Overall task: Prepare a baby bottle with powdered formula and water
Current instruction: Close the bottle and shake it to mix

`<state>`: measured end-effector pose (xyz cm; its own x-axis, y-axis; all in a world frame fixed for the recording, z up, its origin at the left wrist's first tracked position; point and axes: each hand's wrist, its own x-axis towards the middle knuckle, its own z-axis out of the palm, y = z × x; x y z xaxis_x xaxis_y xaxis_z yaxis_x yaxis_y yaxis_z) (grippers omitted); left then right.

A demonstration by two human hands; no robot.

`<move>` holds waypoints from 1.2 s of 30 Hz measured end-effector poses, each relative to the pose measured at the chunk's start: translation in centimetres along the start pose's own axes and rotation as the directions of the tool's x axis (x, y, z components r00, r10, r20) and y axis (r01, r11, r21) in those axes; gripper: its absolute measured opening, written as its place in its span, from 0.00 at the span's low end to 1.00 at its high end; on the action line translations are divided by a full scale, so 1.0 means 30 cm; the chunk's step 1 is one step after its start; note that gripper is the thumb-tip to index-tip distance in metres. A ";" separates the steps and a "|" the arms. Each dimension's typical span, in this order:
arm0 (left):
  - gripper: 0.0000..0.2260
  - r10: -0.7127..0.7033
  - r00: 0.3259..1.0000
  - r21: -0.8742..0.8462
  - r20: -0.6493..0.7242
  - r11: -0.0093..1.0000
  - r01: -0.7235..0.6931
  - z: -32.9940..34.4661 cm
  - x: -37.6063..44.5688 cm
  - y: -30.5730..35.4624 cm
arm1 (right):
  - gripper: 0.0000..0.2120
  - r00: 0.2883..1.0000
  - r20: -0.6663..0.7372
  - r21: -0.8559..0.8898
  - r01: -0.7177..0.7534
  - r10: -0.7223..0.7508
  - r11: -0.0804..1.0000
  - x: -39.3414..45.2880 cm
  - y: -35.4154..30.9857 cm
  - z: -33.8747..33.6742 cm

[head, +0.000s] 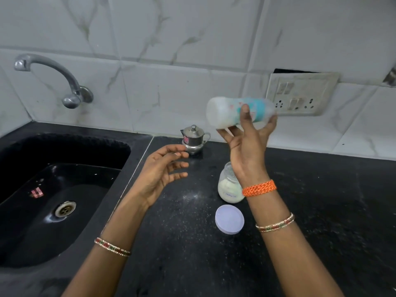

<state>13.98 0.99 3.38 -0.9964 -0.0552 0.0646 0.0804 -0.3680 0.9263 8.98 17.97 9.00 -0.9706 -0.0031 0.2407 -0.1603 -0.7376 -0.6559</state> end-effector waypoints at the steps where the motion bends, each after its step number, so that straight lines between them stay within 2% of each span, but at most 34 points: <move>1: 0.08 -0.002 1.000 -0.003 0.000 1.000 0.002 0.004 -0.002 0.000 | 0.44 0.996 0.081 -0.080 -0.034 0.041 0.996 -0.006 0.003 0.000; 2: 0.07 -0.006 1.000 -0.007 -0.001 1.000 0.006 0.007 -0.004 0.000 | 0.45 0.977 0.189 -0.202 -0.064 0.103 0.977 -0.015 0.006 -0.007; 4: 0.07 -0.015 1.000 -0.008 -0.002 1.000 0.015 0.008 -0.007 0.003 | 0.45 0.920 0.346 -0.403 -0.031 0.184 0.915 -0.040 0.002 -0.012; 6: 0.07 -0.017 1.000 -0.009 -0.004 1.000 0.017 0.007 -0.011 0.009 | 0.46 0.900 0.403 -0.410 0.012 0.169 0.912 -0.040 -0.002 -0.014; 12: 0.07 -0.032 0.999 0.019 0.032 0.999 0.032 0.002 -0.024 0.014 | 0.46 0.883 0.435 -0.407 0.019 0.176 0.913 -0.019 -0.015 -0.021; 14: 0.08 -0.026 0.999 0.015 0.023 1.000 0.026 -0.004 -0.020 0.015 | 0.39 0.936 0.333 -0.258 -0.025 0.113 0.966 -0.017 -0.004 -0.015; 16: 0.08 -0.019 1.000 0.012 0.021 1.000 0.019 -0.008 -0.019 0.018 | 0.29 0.982 0.115 0.072 -0.157 0.148 0.985 -0.004 0.019 -0.014; 18: 0.08 -0.016 1.000 0.016 0.025 1.000 0.015 -0.009 -0.020 0.016 | 0.25 0.957 -0.035 0.440 -0.243 0.287 0.864 0.014 0.034 -0.022; 20: 0.09 -0.020 1.000 0.021 0.016 1.000 0.019 -0.011 -0.024 0.012 | 0.24 0.921 -0.099 0.588 -0.251 0.376 0.769 0.026 0.044 -0.027; 22: 0.09 -0.024 1.000 0.023 0.009 0.999 0.023 -0.017 -0.024 0.009 | 0.25 0.909 -0.071 0.531 -0.315 0.412 0.787 0.015 0.053 -0.018; 23: 0.09 -0.026 1.000 0.020 0.000 0.999 0.026 -0.021 -0.024 0.008 | 0.27 0.908 0.012 0.436 -0.381 0.418 0.815 0.007 0.056 -0.015; 25: 0.12 -0.039 0.999 0.004 -0.027 0.999 0.039 -0.029 -0.019 0.002 | 0.36 0.878 0.285 0.073 -0.420 0.385 0.904 -0.007 0.037 -0.020; 27: 0.12 -0.051 0.998 0.004 -0.044 0.999 0.052 -0.036 -0.015 -0.002 | 0.44 0.747 0.558 -0.289 -0.234 0.362 0.928 -0.006 -0.005 -0.026; 28: 0.11 -0.054 0.997 0.009 -0.047 0.998 0.055 -0.039 -0.015 -0.005 | 0.46 0.699 0.624 -0.363 -0.137 0.350 0.922 -0.001 -0.025 -0.030; 29: 0.10 -0.054 0.997 0.011 -0.051 0.998 0.055 -0.043 -0.015 -0.007 | 0.46 0.719 0.622 -0.368 -0.081 0.310 0.926 0.007 -0.038 -0.031; 30: 0.10 -0.053 0.997 0.004 -0.058 0.999 0.053 -0.047 -0.016 -0.007 | 0.45 0.796 0.556 -0.306 -0.073 0.241 0.949 0.015 -0.044 -0.026; 32: 0.10 -0.045 0.996 -0.018 -0.076 0.999 0.044 -0.052 -0.018 -0.006 | 0.37 0.958 0.242 -0.005 -0.158 0.154 0.987 0.042 -0.043 -0.015; 33: 0.10 -0.043 0.996 -0.024 -0.083 0.999 0.041 -0.052 -0.019 -0.007 | 0.32 0.985 0.076 0.193 -0.169 0.157 0.967 0.057 -0.037 -0.014; 34: 0.10 -0.044 0.995 -0.026 -0.089 0.999 0.041 -0.051 -0.020 -0.008 | 0.27 0.981 -0.052 0.358 -0.154 0.184 0.921 0.068 -0.025 -0.017; 35: 0.10 -0.046 0.995 -0.025 -0.093 0.999 0.044 -0.049 -0.021 -0.010 | 0.22 0.966 -0.115 0.461 -0.156 0.233 0.873 0.071 -0.015 -0.025; 36: 0.10 -0.049 0.995 -0.021 -0.092 0.999 0.047 -0.047 -0.021 -0.010 | 0.18 0.954 -0.099 0.476 -0.204 0.282 0.855 0.057 -0.008 -0.032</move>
<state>14.62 -0.17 2.52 -0.9923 -0.1226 -0.0151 0.0341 -0.3894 0.9204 7.17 18.79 8.90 -0.9892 -0.1445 -0.0263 0.1462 -0.9519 -0.2693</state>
